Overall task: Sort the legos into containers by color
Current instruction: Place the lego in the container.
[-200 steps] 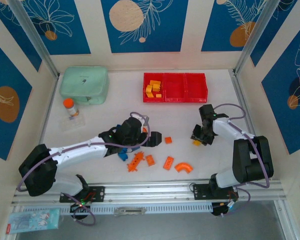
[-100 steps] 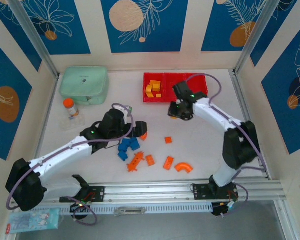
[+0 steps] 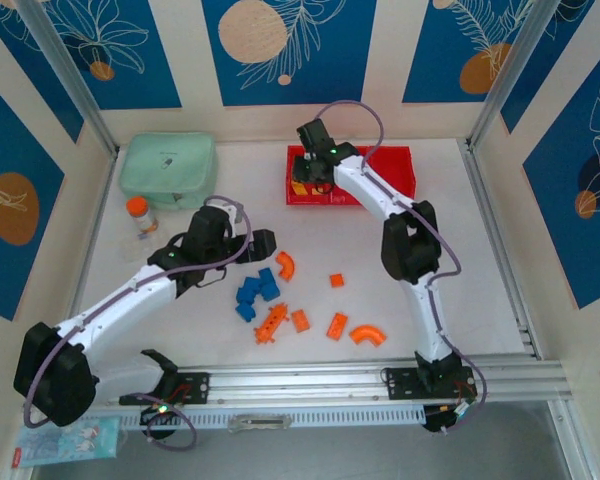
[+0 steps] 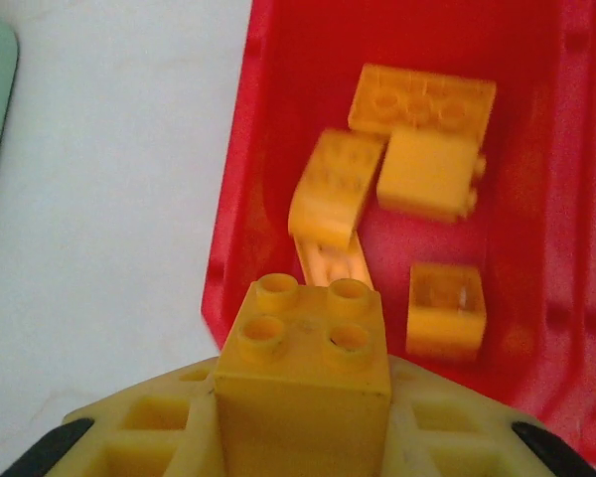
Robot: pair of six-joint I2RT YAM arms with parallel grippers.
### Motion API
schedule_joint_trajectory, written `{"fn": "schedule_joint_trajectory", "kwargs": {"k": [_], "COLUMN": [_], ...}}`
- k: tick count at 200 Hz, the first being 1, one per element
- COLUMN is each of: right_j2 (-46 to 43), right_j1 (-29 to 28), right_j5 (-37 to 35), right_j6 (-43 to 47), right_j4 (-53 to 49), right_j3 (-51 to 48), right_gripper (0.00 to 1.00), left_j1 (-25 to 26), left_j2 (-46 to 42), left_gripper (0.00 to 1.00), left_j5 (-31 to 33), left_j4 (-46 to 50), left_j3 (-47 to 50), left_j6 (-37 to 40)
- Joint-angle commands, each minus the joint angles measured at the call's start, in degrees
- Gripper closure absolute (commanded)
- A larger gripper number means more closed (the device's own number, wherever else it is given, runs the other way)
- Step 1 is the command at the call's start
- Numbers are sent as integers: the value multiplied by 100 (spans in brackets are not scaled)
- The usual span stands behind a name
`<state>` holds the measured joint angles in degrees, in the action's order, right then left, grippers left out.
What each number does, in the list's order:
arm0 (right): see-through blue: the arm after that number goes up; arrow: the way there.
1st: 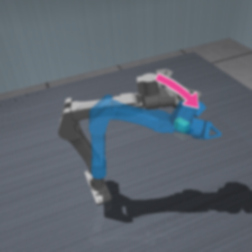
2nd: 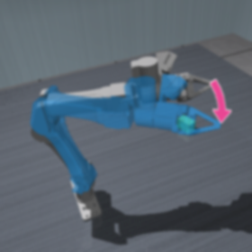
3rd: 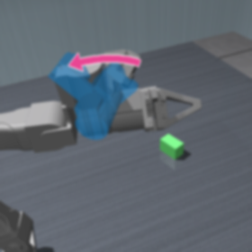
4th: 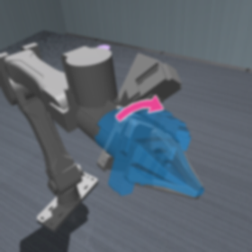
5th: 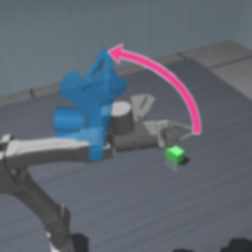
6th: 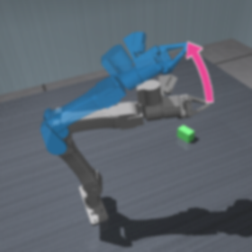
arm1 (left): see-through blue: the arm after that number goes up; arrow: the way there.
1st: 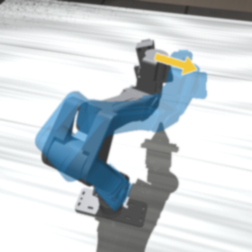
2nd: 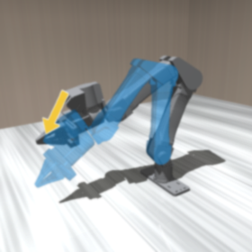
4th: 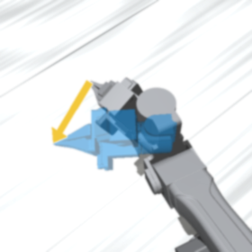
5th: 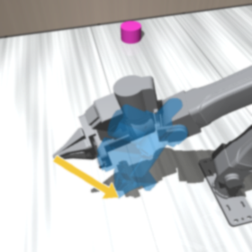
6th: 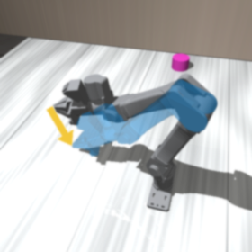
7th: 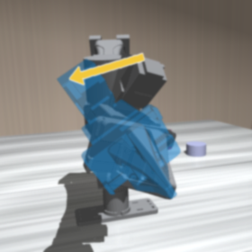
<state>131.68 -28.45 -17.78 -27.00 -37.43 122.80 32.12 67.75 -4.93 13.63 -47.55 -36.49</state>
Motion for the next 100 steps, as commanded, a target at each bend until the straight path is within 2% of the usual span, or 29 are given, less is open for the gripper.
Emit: {"fn": "schedule_joint_trajectory", "kwargs": {"k": [1, 24, 43, 61, 100], "right_j2": [535, 930, 798, 296, -1251], "right_j1": [94, 94, 78, 20, -12], "right_j5": [-74, -103, -54, 72, 376], "right_j6": [256, 376, 415, 486, 366], "right_j4": [-373, -690, -820, -689, -255], "right_j3": [779, 1576, 1716, 1162, -945], "right_gripper": [66, 47, 41, 39, 35], "left_j1": [-91, -104, -98, -98, -92], "left_j2": [78, 104, 98, 49, -166], "left_gripper": [1, 1, 1, 1, 1], "left_j5": [-66, -56, -107, -140, -360], "left_j4": [107, 70, 104, 171, 146], "left_j3": [-280, -315, -364, -371, -176], "left_j6": [96, 83, 73, 74, -38]}}
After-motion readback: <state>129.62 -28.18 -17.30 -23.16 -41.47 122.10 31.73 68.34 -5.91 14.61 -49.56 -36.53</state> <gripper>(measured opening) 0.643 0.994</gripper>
